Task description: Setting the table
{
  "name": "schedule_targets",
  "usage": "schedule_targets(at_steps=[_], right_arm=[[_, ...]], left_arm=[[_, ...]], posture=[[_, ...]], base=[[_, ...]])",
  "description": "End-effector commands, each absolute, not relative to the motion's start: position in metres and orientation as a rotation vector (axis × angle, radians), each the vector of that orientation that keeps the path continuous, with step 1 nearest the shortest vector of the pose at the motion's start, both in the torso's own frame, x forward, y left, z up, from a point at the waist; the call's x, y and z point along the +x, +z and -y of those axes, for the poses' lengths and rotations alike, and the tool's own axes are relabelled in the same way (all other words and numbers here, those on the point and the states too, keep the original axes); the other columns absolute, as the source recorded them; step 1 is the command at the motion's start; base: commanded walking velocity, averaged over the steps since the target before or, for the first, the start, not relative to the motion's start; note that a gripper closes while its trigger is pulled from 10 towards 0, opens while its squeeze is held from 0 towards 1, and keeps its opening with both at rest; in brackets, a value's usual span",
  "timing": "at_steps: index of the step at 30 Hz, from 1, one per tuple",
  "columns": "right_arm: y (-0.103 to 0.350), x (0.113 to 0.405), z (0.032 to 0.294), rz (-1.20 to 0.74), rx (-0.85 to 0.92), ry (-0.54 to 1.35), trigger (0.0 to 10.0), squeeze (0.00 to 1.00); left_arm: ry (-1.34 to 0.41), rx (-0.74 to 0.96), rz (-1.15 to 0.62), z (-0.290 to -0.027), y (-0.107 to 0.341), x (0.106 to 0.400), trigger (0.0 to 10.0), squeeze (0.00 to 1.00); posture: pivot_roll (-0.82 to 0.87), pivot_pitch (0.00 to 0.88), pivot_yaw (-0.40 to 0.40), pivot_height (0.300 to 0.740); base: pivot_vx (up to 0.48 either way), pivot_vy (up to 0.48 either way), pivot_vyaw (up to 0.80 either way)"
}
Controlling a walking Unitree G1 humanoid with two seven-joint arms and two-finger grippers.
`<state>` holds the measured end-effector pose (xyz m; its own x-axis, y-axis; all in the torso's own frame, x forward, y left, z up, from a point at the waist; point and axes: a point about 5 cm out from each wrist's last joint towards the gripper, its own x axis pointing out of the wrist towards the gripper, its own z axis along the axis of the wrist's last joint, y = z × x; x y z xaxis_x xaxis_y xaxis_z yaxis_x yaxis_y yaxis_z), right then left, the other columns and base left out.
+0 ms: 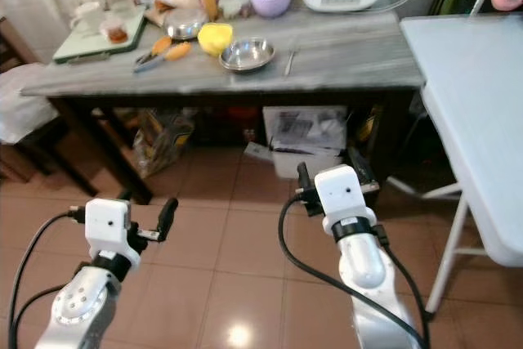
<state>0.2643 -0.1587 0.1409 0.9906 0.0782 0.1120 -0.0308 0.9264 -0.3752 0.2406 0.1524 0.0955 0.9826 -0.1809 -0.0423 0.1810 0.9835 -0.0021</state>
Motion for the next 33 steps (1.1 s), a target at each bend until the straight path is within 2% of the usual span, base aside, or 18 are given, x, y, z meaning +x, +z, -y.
schedule_targets(at_steps=[1,5,8,10,14,19,33], right_arm=[[0.149,0.26,0.152,0.156,-0.36,0.041,10.0,0.14],[0.15,0.256,0.152,0.155,-0.346,0.008,10.0,0.14],[0.148,0.253,0.154,0.149,-0.326,-0.023,10.0,0.13],[0.144,0.254,0.155,0.137,-0.334,-0.019,10.0,0.13],[0.149,0.255,0.158,0.138,-0.338,-0.027,10.0,0.14],[0.149,0.254,0.171,0.137,-0.383,-0.06,10.0,0.14],[0.161,0.248,0.169,0.155,-0.3,-0.127,10.0,0.13]], left_arm=[[-0.196,0.022,-0.03,-0.159,0.104,0.242,10.0,0.0],[-0.222,0.034,-0.028,-0.161,0.107,0.243,10.0,0.0],[-0.249,0.068,-0.021,-0.166,0.108,0.246,10.0,0.0],[-0.212,0.051,-0.029,-0.17,0.107,0.25,10.0,0.0],[-0.25,0.048,-0.016,-0.165,0.112,0.252,10.0,0.0],[-0.257,0.04,-0.001,-0.154,0.115,0.262,10.0,0.0],[-0.307,0.054,0.009,-0.141,0.115,0.277,10.0,0.0]], posture=[[-0.24,0.182,0.193,0.74],[-0.24,0.193,0.21,0.74],[-0.24,0.156,0.232,0.74],[-0.24,0.162,0.22,0.74],[-0.26,0.166,0.207,0.74],[-0.31,0.16,0.238,0.74],[-0.42,0.191,0.323,0.74]], base=[[0.0,0.0,0.0],[0.0,0.0,0.0],[0.0,0.0,0.0],[0.0,0.0,0.0],[0.0,0.0,0.0],[0.0,0.0,0.0],[0.0,0.0,0.0]])
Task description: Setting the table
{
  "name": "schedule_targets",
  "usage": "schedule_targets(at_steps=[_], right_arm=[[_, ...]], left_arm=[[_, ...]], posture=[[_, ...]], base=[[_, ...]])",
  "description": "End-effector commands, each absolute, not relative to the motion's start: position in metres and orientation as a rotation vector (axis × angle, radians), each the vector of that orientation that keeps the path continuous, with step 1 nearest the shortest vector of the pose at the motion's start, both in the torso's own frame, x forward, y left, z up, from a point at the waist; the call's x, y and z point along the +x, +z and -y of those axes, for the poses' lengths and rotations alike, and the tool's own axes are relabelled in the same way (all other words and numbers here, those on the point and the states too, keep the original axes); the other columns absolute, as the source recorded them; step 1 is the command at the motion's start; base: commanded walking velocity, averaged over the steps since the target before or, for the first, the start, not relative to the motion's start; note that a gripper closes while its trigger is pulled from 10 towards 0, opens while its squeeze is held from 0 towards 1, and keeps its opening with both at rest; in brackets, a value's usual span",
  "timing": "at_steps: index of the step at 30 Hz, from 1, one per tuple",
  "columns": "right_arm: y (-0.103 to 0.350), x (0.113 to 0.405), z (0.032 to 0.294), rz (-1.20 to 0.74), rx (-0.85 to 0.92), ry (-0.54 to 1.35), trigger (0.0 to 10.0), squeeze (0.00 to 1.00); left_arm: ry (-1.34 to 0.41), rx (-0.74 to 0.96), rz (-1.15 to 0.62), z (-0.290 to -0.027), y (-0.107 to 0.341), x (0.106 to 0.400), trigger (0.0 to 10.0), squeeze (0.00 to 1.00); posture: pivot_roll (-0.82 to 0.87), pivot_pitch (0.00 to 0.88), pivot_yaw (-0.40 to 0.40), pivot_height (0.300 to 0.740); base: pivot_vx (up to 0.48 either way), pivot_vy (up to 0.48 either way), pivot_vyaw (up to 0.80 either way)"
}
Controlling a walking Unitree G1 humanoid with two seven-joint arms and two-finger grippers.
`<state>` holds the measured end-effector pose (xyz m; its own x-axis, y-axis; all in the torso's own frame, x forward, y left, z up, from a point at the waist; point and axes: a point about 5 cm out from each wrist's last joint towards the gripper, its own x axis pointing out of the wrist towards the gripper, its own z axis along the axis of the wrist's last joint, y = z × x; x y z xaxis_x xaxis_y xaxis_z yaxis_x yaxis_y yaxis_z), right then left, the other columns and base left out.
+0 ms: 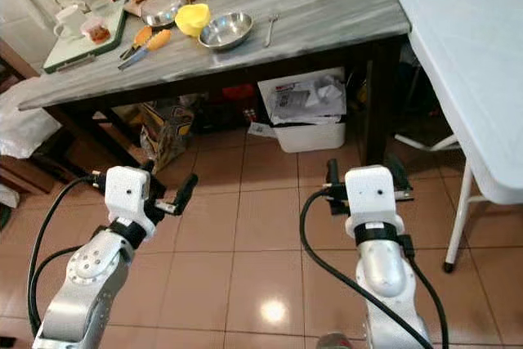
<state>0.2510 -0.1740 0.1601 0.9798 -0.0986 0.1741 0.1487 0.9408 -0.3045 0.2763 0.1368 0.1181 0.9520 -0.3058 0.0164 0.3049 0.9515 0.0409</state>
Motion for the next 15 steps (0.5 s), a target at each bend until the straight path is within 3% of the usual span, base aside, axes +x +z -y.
schedule_targets(at_steps=[1,15], right_arm=[[0.161,0.246,0.169,0.151,-0.298,-0.134,10.0,0.13],[0.157,0.224,0.179,0.104,-0.323,-0.232,10.0,0.11]], left_arm=[[-0.32,0.055,0.008,-0.139,0.115,0.277,10.0,0.0],[-0.403,0.061,0.003,-0.127,0.113,0.284,10.0,0.0]], posture=[[-0.43,0.197,0.33,0.74],[-0.46,0.226,0.362,0.74]], base=[[0.0,0.0,0.0],[0.0,0.0,0.0]])
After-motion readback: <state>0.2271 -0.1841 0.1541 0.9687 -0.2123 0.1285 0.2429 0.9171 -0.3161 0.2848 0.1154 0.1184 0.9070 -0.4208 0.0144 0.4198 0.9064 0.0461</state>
